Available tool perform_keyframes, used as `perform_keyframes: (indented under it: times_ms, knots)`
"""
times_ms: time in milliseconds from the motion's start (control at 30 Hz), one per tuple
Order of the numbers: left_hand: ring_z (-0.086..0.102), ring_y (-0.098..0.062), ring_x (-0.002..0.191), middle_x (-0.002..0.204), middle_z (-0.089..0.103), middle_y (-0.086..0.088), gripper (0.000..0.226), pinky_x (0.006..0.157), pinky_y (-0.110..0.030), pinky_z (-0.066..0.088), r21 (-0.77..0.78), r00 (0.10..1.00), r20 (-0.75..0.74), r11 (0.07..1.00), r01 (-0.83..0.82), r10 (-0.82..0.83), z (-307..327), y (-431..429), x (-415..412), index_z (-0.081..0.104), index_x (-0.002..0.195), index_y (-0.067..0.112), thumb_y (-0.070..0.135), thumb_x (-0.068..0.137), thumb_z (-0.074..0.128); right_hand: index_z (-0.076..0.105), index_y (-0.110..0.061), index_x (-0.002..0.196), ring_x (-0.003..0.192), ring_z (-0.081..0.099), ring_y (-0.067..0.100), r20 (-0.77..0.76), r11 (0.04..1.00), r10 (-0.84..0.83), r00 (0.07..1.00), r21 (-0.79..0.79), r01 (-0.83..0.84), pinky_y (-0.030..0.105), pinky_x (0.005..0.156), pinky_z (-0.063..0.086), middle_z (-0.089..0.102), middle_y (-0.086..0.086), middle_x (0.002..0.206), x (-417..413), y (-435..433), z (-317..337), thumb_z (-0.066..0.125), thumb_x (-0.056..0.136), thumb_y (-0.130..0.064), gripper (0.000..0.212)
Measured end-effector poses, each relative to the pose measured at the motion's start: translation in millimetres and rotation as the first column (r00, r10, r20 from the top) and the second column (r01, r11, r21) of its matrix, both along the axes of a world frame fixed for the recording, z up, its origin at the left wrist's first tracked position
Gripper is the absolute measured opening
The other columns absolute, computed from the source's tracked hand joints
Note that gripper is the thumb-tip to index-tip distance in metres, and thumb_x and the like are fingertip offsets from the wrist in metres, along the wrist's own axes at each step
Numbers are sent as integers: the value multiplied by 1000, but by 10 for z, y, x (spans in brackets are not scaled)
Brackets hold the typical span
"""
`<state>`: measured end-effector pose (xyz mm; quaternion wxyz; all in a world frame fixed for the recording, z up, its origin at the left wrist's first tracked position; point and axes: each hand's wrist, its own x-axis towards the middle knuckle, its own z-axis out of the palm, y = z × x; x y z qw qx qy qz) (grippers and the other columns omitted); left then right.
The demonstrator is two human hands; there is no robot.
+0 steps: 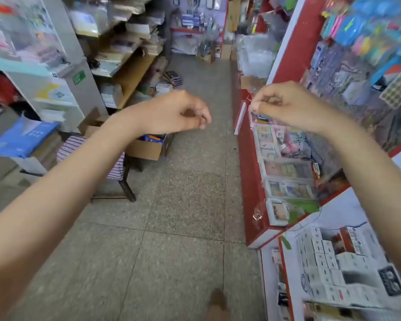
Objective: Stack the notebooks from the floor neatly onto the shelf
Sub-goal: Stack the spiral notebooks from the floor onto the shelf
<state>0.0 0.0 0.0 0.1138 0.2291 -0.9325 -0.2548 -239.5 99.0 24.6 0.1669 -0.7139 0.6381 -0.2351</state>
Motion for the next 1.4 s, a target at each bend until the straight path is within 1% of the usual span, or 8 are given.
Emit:
perform_keyframes:
  times_ms: [200, 333, 533, 867, 1067, 1167, 1300, 1400]
  knots:
    - [65, -19, 86, 91, 70, -3, 15, 83, -39, 50, -7, 996, 84, 1000, -11, 12, -545, -388, -333, 68, 99, 12, 12, 90, 57, 69, -8, 97, 83, 64, 13, 21, 998, -65, 998, 26, 64, 18, 75, 49, 70, 7, 96, -313, -508, -460, 56, 92, -14, 16]
    - [63, -15, 83, 93, 70, 0, 15, 80, -31, 48, -20, 998, 51, 999, -34, 35, -914, -794, -685, 68, 101, 9, 10, 90, 58, 68, -6, 97, 88, 67, 24, 74, 996, -85, 994, -1, 85, 34, 83, 50, 69, 12, 97, -786, -998, -749, 56, 91, -14, 16]
    - [60, -9, 84, 99, 68, 1, 18, 70, -21, 39, 9, 996, 33, 996, -85, 85, -1217, -1482, -1366, 68, 103, 12, 12, 90, 57, 67, -12, 89, 78, 62, 17, 111, 995, -97, 989, -8, 98, 24, 72, 45, 69, 11, 88, -1472, -1785, -1104, 55, 90, -13, 12]
    - [64, -12, 87, 105, 67, 4, 17, 78, -31, 49, 12, 990, 60, 991, -132, 131, -1260, -2799, -2027, 67, 103, 20, 17, 91, 55, 66, -20, 87, 75, 56, 6, 112, 994, -82, 990, 82, 73, 25, 69, 42, 64, -9, 82, -2246, -3157, -1238, 53, 91, -19, 13]
    - [63, -18, 91, 103, 66, 3, 19, 79, -34, 50, -4, 985, 31, 986, -169, 169, -1363, -3873, -2234, 67, 106, 15, 16, 92, 54, 66, -20, 87, 72, 53, -6, 63, 997, -19, 998, 74, 14, 13, 66, 37, 60, -16, 80, -2487, -4197, -1282, 53, 93, -20, 14]
    - [63, -19, 91, 104, 67, 1, 21, 82, -35, 50, -28, 988, -4, 987, -157, 157, -1358, -4550, -2332, 67, 106, 14, 19, 92, 51, 68, -16, 90, 82, 58, 4, 41, 999, -30, 999, 38, 28, 22, 77, 43, 65, -8, 88, -2576, -4847, -1258, 54, 92, -20, 14]
    - [61, -16, 88, 106, 67, -1, 20, 78, -30, 46, -18, 993, 6, 993, -118, 119, -1262, -5385, -2517, 66, 106, 12, 13, 92, 53, 66, -20, 90, 78, 55, -4, 41, 998, -53, 998, 39, 51, 10, 70, 38, 63, -8, 87, -2673, -5628, -1135, 55, 93, -19, 12]
    - [62, -19, 94, 107, 67, -2, 21, 81, -30, 46, -49, 995, 18, 994, -99, 100, -1168, -5954, -2728, 66, 108, 12, 12, 92, 54, 63, -24, 88, 79, 55, 2, 35, 997, -51, 998, 58, 49, 16, 72, 39, 63, -9, 86, -2796, -6148, -1057, 54, 93, -18, 12]
